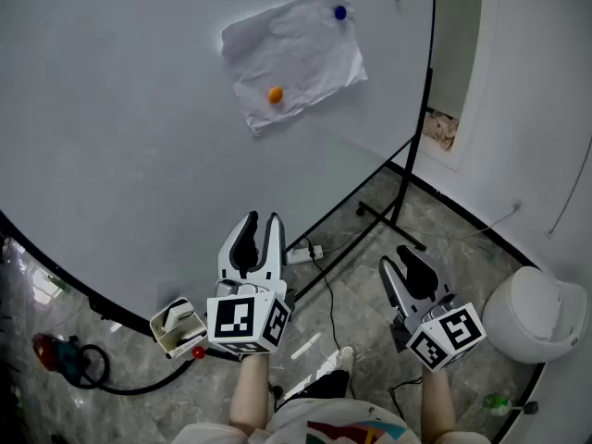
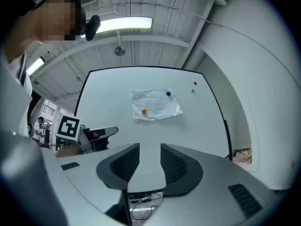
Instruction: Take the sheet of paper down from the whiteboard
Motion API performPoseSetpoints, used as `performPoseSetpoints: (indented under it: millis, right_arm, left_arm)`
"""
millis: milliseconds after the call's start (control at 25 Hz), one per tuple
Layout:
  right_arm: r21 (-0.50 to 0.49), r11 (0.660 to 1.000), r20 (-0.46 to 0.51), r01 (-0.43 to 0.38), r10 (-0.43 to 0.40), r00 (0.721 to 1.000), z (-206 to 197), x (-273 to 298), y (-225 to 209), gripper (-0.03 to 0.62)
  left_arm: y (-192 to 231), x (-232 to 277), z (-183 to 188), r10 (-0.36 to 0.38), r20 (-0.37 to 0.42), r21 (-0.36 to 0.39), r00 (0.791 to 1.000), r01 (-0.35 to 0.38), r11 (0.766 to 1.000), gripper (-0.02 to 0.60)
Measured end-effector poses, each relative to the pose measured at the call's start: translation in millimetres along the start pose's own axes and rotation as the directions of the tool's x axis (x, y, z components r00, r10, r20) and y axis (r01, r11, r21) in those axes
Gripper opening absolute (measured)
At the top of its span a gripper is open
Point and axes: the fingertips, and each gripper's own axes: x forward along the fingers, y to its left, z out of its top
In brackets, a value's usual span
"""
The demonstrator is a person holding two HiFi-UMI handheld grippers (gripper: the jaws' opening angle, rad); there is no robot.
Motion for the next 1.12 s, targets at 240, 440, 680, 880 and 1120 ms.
performPoseSetpoints:
  millis: [240,440,680,880,1120]
  right_arm:
    - [-0.048,0.993,0.048,-0.111,0.113,0.992,45,94,-35,0.123]
    - [-0.052,0.977,0.065,-0.207,0.21,0.976,58,141,-42,0.123]
    - [-0.026,0.95,0.048,-0.311,0.312,0.949,53,170,-35,0.123]
    - [-0.025,0.911,0.032,-0.413,0.413,0.91,51,183,-26,0.123]
    - [-0.028,0.855,0.02,-0.518,0.519,0.855,58,184,-23,0.123]
  left_arm:
    - [15,93,31,0.019,0.034,0.144,0.999,-0.023,0.989,0.156]
    - [32,126,46,0.104,0.042,0.198,0.994,-0.11,0.974,0.156]
    - [28,139,48,0.109,0.03,0.184,0.994,-0.112,0.976,0.155]
    - [23,138,44,0.086,0.029,0.129,0.996,-0.089,0.988,0.155]
    - [5,135,47,0.088,0.086,0.125,0.992,-0.098,0.987,0.155]
